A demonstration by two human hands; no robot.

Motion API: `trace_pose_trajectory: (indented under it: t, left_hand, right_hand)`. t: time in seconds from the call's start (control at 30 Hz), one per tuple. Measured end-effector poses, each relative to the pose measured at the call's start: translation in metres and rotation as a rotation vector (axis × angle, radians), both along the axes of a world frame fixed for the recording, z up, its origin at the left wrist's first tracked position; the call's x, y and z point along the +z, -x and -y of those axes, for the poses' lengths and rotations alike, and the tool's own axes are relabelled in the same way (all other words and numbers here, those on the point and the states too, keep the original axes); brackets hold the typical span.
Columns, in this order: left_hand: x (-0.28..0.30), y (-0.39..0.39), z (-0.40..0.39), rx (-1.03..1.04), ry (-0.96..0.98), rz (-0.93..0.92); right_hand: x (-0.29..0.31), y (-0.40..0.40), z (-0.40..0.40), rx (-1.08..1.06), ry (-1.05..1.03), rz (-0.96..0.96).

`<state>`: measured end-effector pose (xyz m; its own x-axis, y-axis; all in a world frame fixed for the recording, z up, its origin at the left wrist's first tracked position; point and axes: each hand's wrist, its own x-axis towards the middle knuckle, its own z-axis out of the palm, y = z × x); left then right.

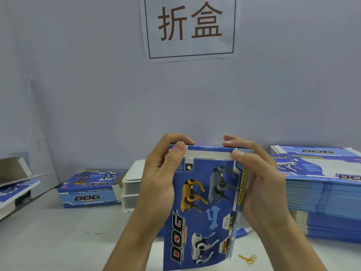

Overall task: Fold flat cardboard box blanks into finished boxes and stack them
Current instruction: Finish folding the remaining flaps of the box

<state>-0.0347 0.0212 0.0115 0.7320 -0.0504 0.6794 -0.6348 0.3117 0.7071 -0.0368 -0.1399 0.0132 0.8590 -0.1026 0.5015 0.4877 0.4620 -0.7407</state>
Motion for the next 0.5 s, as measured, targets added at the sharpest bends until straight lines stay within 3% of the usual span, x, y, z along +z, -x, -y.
trace_pose_trajectory:
  t: [0.5]
  left_hand:
    - [-0.0047,-0.0009,-0.0092,-0.041,-0.1,0.026]
  right_hand:
    - [-0.0035,-0.0019,0.0013,0.077,-0.024,0.019]
